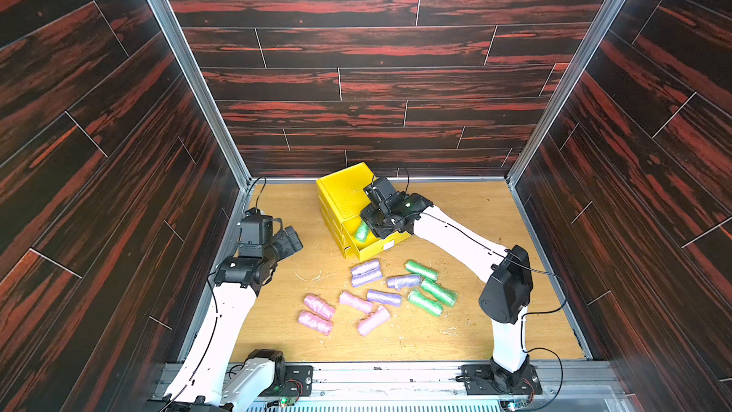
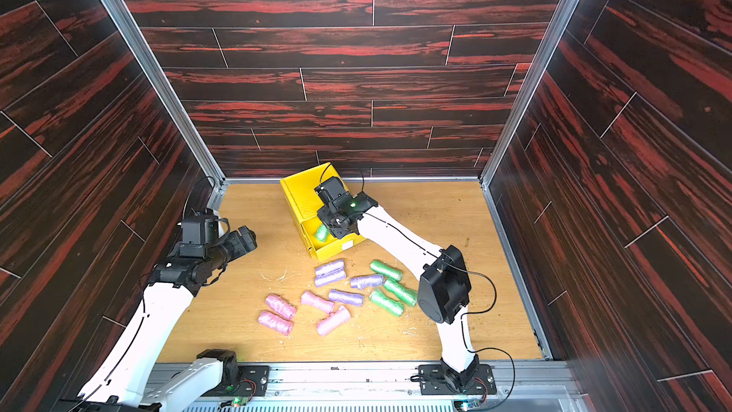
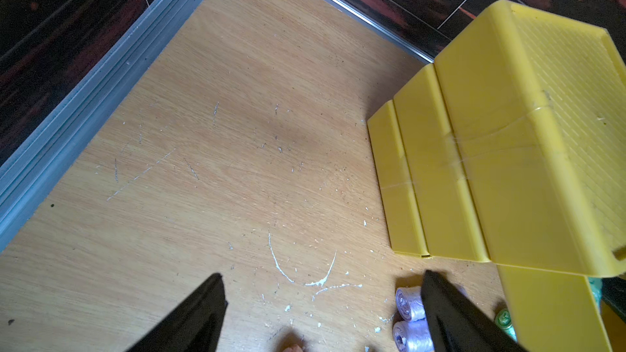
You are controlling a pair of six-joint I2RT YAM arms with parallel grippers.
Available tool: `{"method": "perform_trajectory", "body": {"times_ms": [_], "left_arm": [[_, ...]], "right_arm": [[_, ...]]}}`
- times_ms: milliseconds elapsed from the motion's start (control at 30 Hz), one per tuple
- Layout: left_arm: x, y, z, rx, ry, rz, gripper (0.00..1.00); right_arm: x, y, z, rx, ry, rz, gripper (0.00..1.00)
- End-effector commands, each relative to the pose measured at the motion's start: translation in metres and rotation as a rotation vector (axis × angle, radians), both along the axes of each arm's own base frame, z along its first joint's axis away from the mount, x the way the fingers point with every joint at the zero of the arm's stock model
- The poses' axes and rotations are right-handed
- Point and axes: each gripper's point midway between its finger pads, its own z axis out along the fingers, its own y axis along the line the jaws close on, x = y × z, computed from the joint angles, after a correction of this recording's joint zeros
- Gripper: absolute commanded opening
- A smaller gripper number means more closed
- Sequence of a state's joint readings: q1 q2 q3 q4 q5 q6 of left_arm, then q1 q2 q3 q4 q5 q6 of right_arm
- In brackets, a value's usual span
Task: Sort the rolls of trash bags by color and place them into the drawer
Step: Place the roll of trash bags in the drawer.
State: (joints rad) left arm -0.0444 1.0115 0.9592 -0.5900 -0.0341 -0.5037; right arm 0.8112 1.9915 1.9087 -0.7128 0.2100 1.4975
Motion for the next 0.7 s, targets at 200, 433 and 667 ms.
{"method": "perform_trajectory", "body": {"times_ms": [200, 433, 667], "left_arm": [[-0.001, 0.004, 0.008, 0.012, -0.03, 0.002, 0.94], [-0.001, 0.004, 0.009, 0.013, -0.031, 0.003, 0.94], [-0.001, 0.004, 0.009, 0.013, -0.032, 0.004, 0.94]], "right_arm": [[-0.005, 0.021, 0.015, 0.056, -0.014, 0.148, 0.45], [0.002, 0.028, 0.019, 0.031, -0.017, 0.175, 0.46], [0.013, 0.036, 0.016, 0.04, -0.038, 0.164, 0.46]]}}
